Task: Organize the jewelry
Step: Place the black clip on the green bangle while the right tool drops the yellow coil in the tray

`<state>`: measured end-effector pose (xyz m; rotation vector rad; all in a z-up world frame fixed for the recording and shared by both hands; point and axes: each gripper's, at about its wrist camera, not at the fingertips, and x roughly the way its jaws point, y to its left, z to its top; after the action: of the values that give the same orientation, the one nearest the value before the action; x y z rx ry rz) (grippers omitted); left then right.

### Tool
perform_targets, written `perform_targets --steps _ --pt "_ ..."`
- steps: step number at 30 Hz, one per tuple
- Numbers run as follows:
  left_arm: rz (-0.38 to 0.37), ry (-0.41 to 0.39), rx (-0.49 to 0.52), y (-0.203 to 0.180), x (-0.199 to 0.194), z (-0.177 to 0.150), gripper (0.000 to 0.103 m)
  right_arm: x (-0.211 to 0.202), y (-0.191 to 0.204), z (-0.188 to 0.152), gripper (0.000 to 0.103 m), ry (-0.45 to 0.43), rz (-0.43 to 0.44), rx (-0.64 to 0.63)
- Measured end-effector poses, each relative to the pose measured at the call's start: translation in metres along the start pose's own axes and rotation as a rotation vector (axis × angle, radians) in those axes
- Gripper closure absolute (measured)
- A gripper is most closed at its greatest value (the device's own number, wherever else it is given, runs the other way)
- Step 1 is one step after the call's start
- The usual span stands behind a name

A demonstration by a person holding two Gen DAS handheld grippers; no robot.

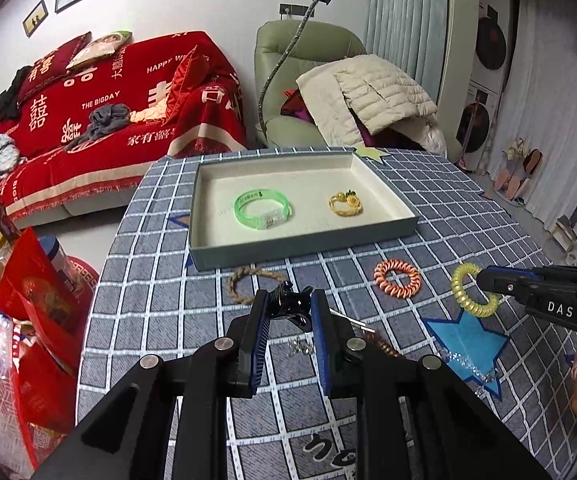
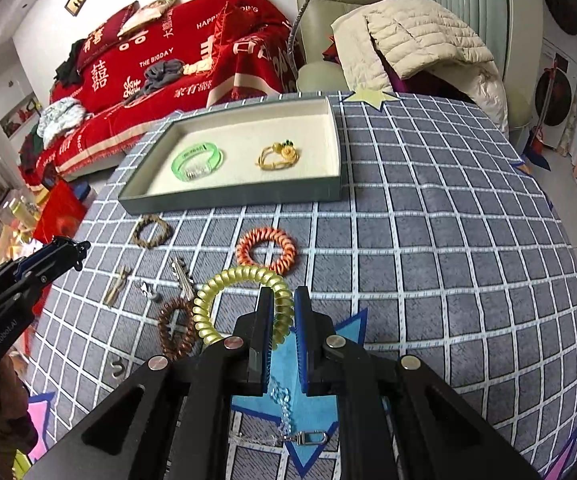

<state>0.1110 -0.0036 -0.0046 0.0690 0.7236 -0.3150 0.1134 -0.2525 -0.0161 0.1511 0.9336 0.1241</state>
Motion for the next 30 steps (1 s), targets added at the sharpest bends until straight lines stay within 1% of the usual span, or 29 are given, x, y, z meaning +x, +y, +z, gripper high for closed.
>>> perform_targets --steps 4,9,14,20,25,30 --pt "-0.006 -0.007 -0.006 0.003 0.003 0.011 0.061 -0.003 0.000 0.014 0.092 -0.021 0.013 -0.002" --pt "-0.017 -0.017 -0.016 0.010 0.010 0.029 0.061 -0.003 0.000 0.040 0.092 -0.051 0.039 -0.003" --pt "-0.023 -0.009 -0.042 0.023 0.025 0.053 0.061 0.004 0.004 0.068 0.092 -0.067 0.062 -0.009" --pt "-0.002 0.010 -0.043 0.033 0.053 0.084 0.061 0.028 0.008 0.103 0.092 -0.063 0.058 -0.016" --pt "0.042 0.005 -0.023 0.038 0.085 0.116 0.061 0.052 0.008 0.128 0.092 -0.061 0.038 -0.021" --pt "0.049 0.040 -0.043 0.044 0.124 0.132 0.061 0.086 0.002 0.148 0.092 -0.048 0.029 0.004"
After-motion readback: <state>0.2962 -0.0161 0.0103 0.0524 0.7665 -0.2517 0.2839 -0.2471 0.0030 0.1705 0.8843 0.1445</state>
